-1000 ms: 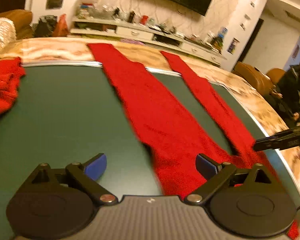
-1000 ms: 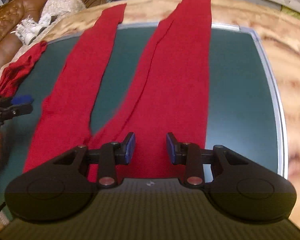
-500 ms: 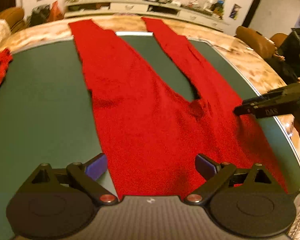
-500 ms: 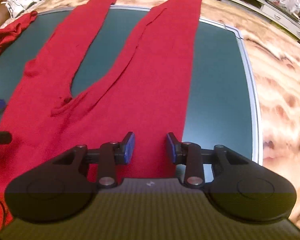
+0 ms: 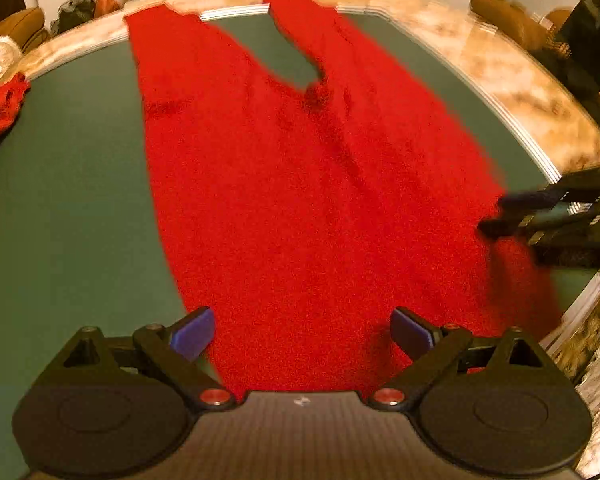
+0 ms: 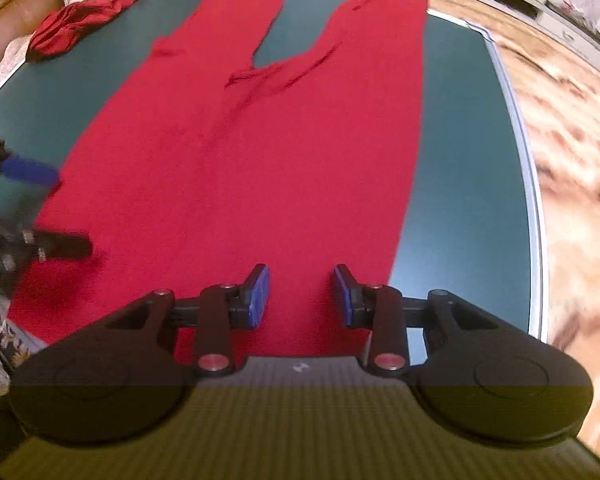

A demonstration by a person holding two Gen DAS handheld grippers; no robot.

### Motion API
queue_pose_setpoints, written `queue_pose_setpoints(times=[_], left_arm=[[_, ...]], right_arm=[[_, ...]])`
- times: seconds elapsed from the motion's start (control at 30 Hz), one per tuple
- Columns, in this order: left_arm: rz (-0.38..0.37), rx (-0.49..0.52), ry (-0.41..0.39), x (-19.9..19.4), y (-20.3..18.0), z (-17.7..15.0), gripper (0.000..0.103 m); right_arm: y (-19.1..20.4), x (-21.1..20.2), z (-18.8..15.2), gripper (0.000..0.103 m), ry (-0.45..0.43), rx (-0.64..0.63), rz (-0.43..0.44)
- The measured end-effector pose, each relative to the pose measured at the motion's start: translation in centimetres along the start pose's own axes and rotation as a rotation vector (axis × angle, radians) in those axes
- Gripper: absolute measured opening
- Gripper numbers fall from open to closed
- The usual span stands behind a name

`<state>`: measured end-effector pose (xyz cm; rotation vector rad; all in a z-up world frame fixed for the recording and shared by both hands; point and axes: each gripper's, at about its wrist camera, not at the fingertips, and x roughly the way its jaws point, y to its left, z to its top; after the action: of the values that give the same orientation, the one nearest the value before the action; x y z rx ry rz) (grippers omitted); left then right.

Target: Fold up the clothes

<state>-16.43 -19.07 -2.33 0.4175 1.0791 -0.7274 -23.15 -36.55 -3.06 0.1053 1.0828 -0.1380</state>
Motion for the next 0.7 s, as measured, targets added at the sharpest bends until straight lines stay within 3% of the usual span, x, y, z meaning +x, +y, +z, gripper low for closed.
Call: queue_pose_setpoints(times=[0.07,0.47,0.7], left_arm=[[0.036,0.022,-0.003,-0.1,-0.5,-0.6,0.099],[0.052,-0.024,0.018,-0.7,0.2,-1.8,0.103],[0.045,-0.043,0.032,-0.8,1.3,-2.2,0.103]], right_arm=[[0.0,-0.2,-0.5,0.041,-0.014,0.006,-0.008],[0.3,-0.6,-1.6,0.041,-0.026,0.022,-0.012],[0.4,-0.6,-1.3,0.047,-0.016,0.019,-0.004]])
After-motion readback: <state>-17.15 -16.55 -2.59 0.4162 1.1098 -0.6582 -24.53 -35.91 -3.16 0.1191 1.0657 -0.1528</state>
